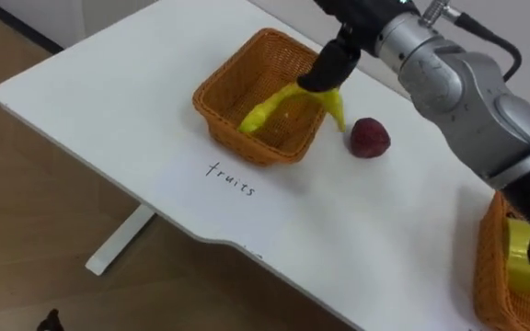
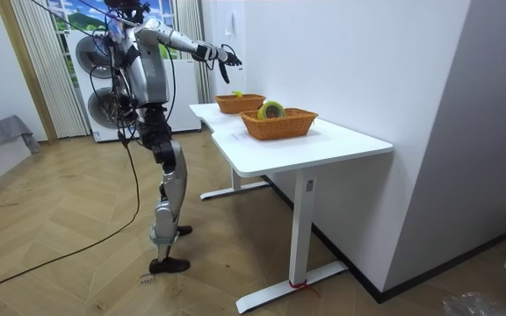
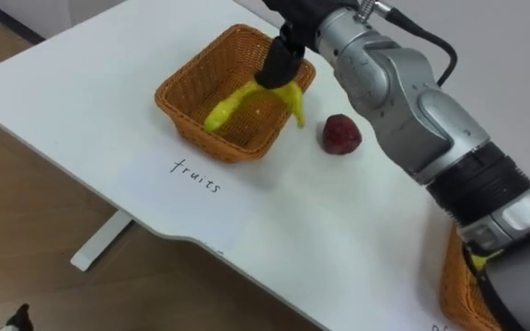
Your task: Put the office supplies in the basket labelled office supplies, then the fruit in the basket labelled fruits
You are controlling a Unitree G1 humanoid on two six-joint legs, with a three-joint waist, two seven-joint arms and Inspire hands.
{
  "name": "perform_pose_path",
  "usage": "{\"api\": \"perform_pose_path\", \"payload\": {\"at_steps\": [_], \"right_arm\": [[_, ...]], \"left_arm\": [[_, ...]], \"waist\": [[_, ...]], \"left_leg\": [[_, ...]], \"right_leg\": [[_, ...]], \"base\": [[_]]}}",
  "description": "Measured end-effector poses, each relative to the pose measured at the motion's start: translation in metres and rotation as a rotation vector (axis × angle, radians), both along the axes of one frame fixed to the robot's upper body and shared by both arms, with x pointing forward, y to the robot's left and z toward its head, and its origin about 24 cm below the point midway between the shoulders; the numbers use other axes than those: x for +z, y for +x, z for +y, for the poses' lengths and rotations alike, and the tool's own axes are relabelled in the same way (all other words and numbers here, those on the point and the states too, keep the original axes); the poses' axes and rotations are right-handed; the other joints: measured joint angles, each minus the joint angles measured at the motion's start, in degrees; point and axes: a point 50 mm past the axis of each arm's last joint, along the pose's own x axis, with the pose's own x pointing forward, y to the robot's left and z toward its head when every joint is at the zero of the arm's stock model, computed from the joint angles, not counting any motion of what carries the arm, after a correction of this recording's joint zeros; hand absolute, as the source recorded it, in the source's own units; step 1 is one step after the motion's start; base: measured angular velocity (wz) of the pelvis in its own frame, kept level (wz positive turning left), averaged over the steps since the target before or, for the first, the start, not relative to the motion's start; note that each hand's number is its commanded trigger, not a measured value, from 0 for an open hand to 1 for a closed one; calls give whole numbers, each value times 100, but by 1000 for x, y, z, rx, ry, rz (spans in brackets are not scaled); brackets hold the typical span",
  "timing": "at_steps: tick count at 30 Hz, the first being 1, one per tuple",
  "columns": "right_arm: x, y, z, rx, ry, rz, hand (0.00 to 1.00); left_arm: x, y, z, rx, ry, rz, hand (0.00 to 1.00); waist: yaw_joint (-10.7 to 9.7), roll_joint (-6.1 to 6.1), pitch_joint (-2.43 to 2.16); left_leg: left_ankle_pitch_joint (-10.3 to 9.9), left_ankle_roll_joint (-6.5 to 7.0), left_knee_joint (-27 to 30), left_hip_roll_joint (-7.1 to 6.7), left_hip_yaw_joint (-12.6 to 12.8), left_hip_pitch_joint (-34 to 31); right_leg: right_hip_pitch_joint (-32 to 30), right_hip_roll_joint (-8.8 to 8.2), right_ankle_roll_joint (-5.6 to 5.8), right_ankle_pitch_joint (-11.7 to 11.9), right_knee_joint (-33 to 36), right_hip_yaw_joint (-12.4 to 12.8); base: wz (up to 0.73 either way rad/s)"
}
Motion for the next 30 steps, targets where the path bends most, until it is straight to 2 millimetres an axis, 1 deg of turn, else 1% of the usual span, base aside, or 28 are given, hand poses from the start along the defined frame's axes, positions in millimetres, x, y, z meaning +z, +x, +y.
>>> {"api": "perform_pose_path", "payload": {"at_steps": [1,2,4,6,8,9,11,14,17,21,24,30], "right_arm": [[-1,1,-1,-2,0,10,0],[-3,2,-2,-4,-3,29,0],[-7,2,-3,-2,-18,53,0],[-10,3,-3,4,-32,69,0],[-10,2,-2,13,-37,75,0],[-11,2,-2,19,-39,75,0],[-13,2,-1,25,-48,81,0],[-16,1,2,40,-63,90,0],[-17,0,4,60,-72,93,0],[-19,-2,7,89,-81,87,0],[-19,-1,5,83,-80,82,0],[-28,-3,7,100,-93,108,0]], "left_arm": [[0,-1,1,0,1,3,0],[0,-1,1,-1,-3,9,0],[0,1,1,-7,-5,7,0],[1,3,1,-16,-8,-1,0],[2,5,0,-26,-10,-10,0],[2,7,0,-29,-11,-13,0],[2,6,2,-33,-10,-13,0],[3,5,7,-38,0,-8,0],[4,7,11,-45,-3,-1,0],[4,8,13,-51,-7,1,0],[5,12,12,-57,-8,-9,0],[6,16,11,-63,-12,-21,0]], "waist": [[1,-33,3],[11,-87,20],[7,-144,50],[12,-138,57],[19,-137,59],[35,-128,69],[64,-130,75],[115,-190,79],[156,-246,100],[241,-253,101],[287,-256,98],[357,-255,102]], "left_leg": [[-1,-1,2,2,-6,-1],[-8,-8,2,3,-22,-7],[-50,-17,89,3,-62,-91],[-108,-26,217,18,-74,-187],[-113,-34,262,27,-78,-277],[-111,-37,272,28,-78,-317],[-109,-40,273,27,-81,-352],[-108,-41,262,26,-102,-391],[-108,-41,294,15,-155,-460],[-115,-37,270,15,-158,-473],[-113,-38,268,16,-159,-539],[-114,-37,247,15,-163,-558]], "right_leg": [[0,4,0,0,0,-1],[-7,10,0,0,1,1],[-31,31,-1,0,2,1],[-64,59,-1,0,1,0],[-123,71,-1,0,1,-3],[-134,75,-1,1,-2,-9],[-157,77,-1,0,-2,-12],[-197,81,-1,0,-1,-16],[-230,87,-1,1,-1,-34],[-255,87,-1,1,-1,-41],[-316,88,-1,1,-2,-42],[-344,86,-1,1,-2,-50]], "base": [[6],[6],[6],[0],[0],[0],[0],[3],[9],[2],[0],[0]]}}
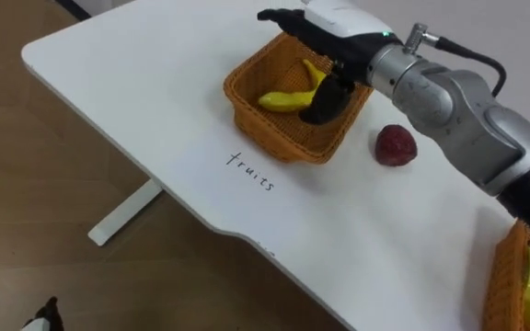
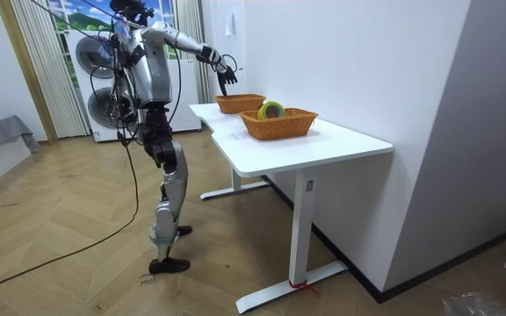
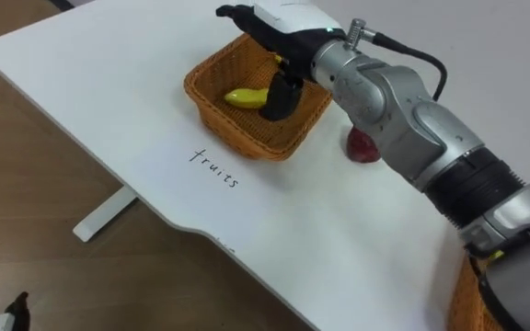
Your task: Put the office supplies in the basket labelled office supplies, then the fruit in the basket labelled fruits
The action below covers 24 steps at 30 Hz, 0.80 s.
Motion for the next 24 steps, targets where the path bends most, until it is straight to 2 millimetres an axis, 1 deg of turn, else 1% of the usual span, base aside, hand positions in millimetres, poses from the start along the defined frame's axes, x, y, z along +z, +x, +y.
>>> {"api": "perform_pose_path", "payload": {"at_steps": [3,6,8,10,12,14,15,17,19,20,22,23,24], "right_arm": [[-4,3,-6,-31,-8,16,0],[-1,2,-10,-34,8,21,0],[0,3,-13,-42,14,21,0],[1,3,-16,-50,16,17,0],[5,4,-19,-60,35,8,0],[11,5,-24,-80,63,-9,0],[15,5,-28,-95,86,-21,0],[19,4,-34,-112,121,-35,0],[25,-1,-44,-128,159,-58,0],[26,-2,-46,-134,168,-64,0],[27,-4,-56,-161,194,-75,0],[27,-5,-58,-166,199,-79,0],[28,-7,-61,-177,212,-91,0]], "left_arm": [[-1,-2,0,2,-1,5,0],[-1,-6,2,7,5,9,0],[-2,-8,2,9,7,13,0],[-2,-11,2,10,9,16,0],[-1,-12,0,5,13,7,0],[-2,-11,-2,13,6,1,0],[-3,-10,-4,22,-2,-5,0],[-4,-11,-6,25,-7,-5,0],[-5,-12,-8,28,-11,-6,0],[-5,-12,-8,29,-13,-5,0],[-7,-18,-10,37,-17,10,0],[-8,-21,-10,41,-18,15,0],[-9,-25,-10,50,-19,26,0]], "waist": [[-10,-11,1],[-96,-24,-6],[-146,-19,-3],[-240,-20,-4],[-400,-2,9],[-463,38,36],[-502,78,34],[-517,144,14],[-556,279,6],[-557,305,0],[-549,417,-31],[-560,473,-27],[-565,486,-51]], "left_leg": [[1,-1,-12,-4,-30,3],[2,-2,-15,-4,-39,4],[2,-1,24,-5,-38,21],[2,-1,38,-9,-58,14],[0,0,67,-14,-51,12],[-14,1,105,-13,-26,3],[-27,7,140,-10,6,-3],[-47,18,171,2,80,12],[-63,33,233,0,117,15],[-63,33,236,-4,120,25],[-62,35,201,1,166,123],[-63,35,182,5,173,133],[-57,31,149,10,186,180]], "right_leg": [[9,2,0,0,-1,-3],[4,6,0,0,-2,15],[25,3,0,0,-2,-9],[33,3,0,0,0,-38],[39,1,0,0,0,-24],[34,2,0,0,0,31],[34,0,0,0,0,51],[36,-8,0,0,2,86],[55,-13,-1,1,4,153],[64,-16,-1,1,4,188],[132,-24,0,0,2,240],[135,-24,0,0,2,271],[157,-24,0,0,3,294]], "base": [[5],[1],[3],[5],[-3],[-10],[-15],[-18],[-10],[-6],[-10],[-10],[-9]]}}
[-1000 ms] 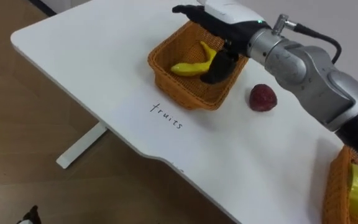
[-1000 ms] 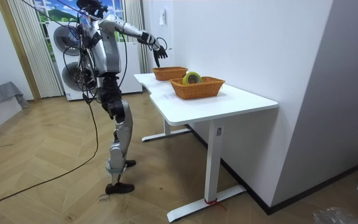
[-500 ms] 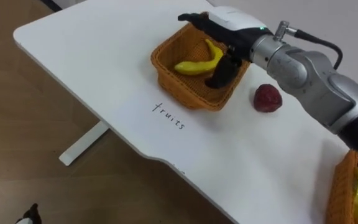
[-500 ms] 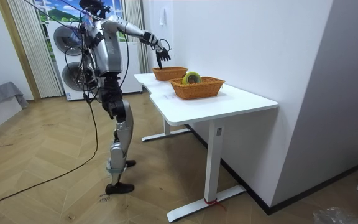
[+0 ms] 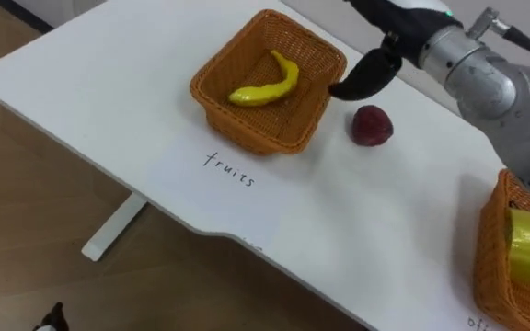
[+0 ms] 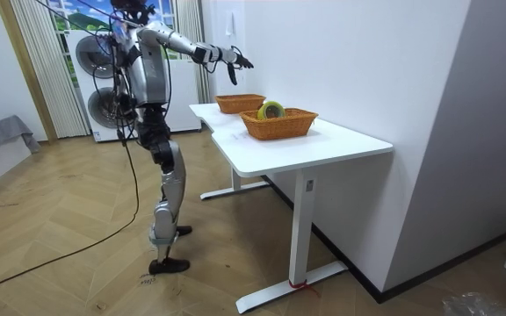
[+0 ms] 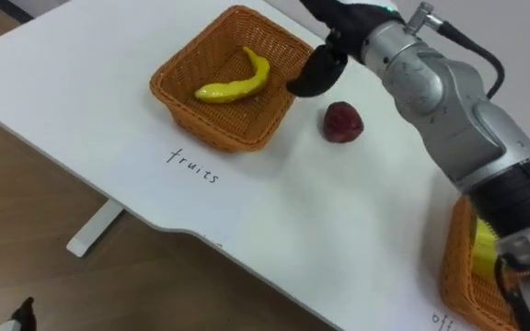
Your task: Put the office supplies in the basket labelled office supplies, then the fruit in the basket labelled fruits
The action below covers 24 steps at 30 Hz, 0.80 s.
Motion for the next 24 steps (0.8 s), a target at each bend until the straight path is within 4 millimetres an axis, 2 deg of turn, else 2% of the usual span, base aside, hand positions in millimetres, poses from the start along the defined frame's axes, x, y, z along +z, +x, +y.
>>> {"api": "perform_pose_path", "payload": {"at_steps": [4,8,11,13,17,24], "right_arm": [[-5,-2,-12,-60,42,-5,0],[-19,-5,-20,-94,52,31,0],[-24,-3,-26,-121,68,52,0],[-27,-3,-28,-132,74,61,0],[-35,-3,-36,-161,97,96,0],[-59,-6,-51,-227,102,181,0]], "left_arm": [[-3,-10,-1,23,1,35,0],[-4,-18,-1,36,5,59,0],[-5,-21,-2,34,3,72,0],[-4,-18,-3,25,-4,64,0],[-4,-16,-4,19,-19,68,0],[-1,-4,-4,7,-15,36,0]], "waist": [[1,43,-6],[28,11,-31],[-31,32,-15],[-101,14,-28],[-133,20,-24],[-112,75,6]], "left_leg": [[32,-12,-39,9,22,74],[29,-8,-34,14,53,132],[28,-7,1,11,53,132],[27,-7,8,8,52,101],[33,-4,27,5,55,90],[32,-4,19,2,47,137]], "right_leg": [[50,1,1,-1,-1,45],[100,-4,1,-1,4,45],[124,-4,1,0,7,40],[97,-5,1,0,7,41],[85,-8,0,0,16,45],[140,-7,0,0,13,51]], "base": [[-3],[-3],[0],[0],[0],[0]]}}
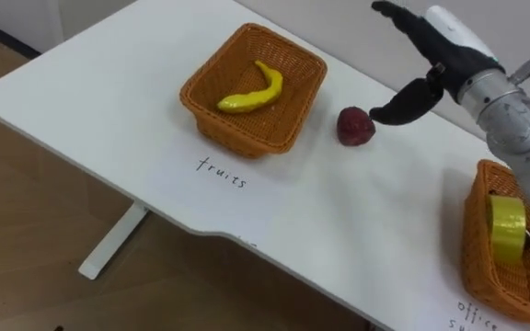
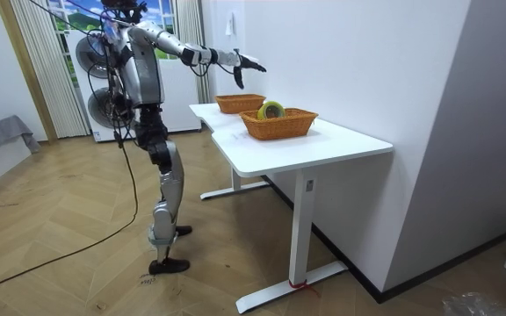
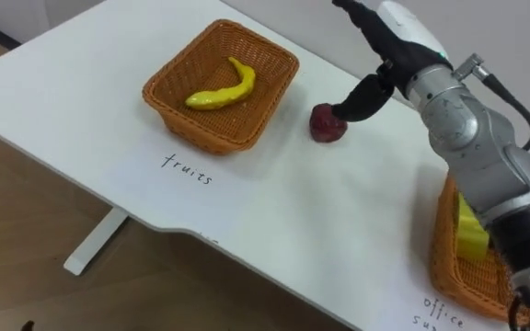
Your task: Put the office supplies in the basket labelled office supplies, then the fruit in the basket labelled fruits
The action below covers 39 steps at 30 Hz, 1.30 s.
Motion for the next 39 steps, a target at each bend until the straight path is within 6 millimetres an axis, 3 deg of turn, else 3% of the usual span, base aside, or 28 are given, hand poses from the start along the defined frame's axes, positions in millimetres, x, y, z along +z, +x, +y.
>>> {"api": "perform_pose_path", "payload": {"at_steps": [2,7,12,17,22,30,39], "right_arm": [[-7,-1,-4,-20,1,27,0],[-25,-3,-17,-100,12,112,0],[-44,-4,-26,-176,24,195,0],[-45,0,-25,-191,63,209,0],[-47,4,-26,-215,78,222,0],[-50,8,-31,-261,78,220,0],[-57,9,-20,-264,107,204,0]], "left_arm": [[0,0,0,2,4,9,0],[-2,0,-2,1,20,32,0],[-3,2,-5,-10,22,37,0],[-3,3,-5,-12,21,33,0],[-1,13,-8,-24,16,8,0],[0,21,-9,-35,24,-24,0],[0,33,-15,-88,20,-48,0]], "waist": [[10,31,8],[62,119,-28],[154,110,-36],[183,99,-38],[183,106,-27],[168,152,35],[163,132,52]], "left_leg": [[0,0,1,-1,0,-14],[4,-1,-36,0,6,20],[14,-1,-62,5,11,-7],[18,1,-59,7,25,-102],[25,4,-34,6,21,-234],[25,5,-49,6,25,-352],[118,4,-217,-4,24,-459]], "right_leg": [[-12,0,0,0,0,2],[-8,-3,0,0,-2,13],[-50,-2,0,0,1,9],[-152,-2,0,0,1,9],[-266,1,0,0,-1,5],[-397,1,-1,1,-3,-4],[-614,-26,-2,1,-1,5]], "base": [[0],[0],[0],[0],[0],[0],[0]]}}
